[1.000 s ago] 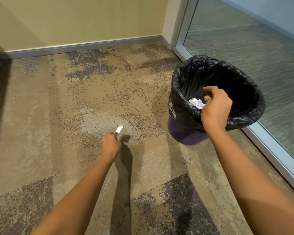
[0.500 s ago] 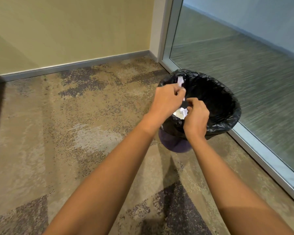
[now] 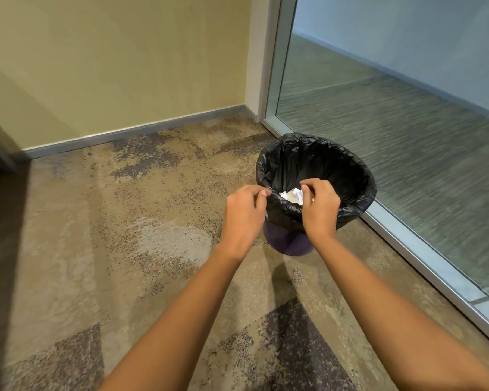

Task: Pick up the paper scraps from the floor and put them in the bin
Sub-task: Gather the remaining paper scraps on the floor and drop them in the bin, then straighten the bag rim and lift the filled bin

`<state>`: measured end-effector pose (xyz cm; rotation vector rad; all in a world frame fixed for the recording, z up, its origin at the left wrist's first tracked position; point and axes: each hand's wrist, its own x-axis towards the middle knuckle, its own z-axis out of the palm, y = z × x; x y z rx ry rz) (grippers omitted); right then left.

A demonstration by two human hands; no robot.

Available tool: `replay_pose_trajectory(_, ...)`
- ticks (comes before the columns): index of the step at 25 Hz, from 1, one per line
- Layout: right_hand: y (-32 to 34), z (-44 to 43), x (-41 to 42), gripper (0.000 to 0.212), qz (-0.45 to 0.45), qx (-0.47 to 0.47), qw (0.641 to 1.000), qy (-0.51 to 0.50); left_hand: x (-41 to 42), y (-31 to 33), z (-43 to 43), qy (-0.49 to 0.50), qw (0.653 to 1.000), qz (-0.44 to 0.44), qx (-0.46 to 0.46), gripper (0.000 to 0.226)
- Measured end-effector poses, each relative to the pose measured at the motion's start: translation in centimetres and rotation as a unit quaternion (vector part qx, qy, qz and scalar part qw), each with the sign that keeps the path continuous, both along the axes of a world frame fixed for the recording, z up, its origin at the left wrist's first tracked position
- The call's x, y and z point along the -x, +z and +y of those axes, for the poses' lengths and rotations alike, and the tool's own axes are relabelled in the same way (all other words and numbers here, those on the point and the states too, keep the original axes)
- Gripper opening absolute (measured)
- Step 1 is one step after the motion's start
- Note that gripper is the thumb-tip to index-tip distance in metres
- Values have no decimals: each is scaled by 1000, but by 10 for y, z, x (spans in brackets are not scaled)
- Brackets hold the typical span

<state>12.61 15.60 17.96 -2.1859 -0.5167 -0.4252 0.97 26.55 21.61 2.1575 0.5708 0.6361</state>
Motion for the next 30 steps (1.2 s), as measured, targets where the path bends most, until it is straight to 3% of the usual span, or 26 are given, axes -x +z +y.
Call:
replay_pose_trajectory(5, 15, -36, 69, 5, -96, -17, 995, 29, 48, 14, -22, 14, 999, -28, 14, 24)
replay_pose_trajectory(15, 106, -100, 195, 7, -163, -63, 984, 19, 166, 59, -63, 29, 997, -71, 3, 26)
replay_pose_trajectory(30, 180, -131, 240, 10, -176, -153, 972, -29, 193, 132, -91, 13, 990, -140, -11, 26)
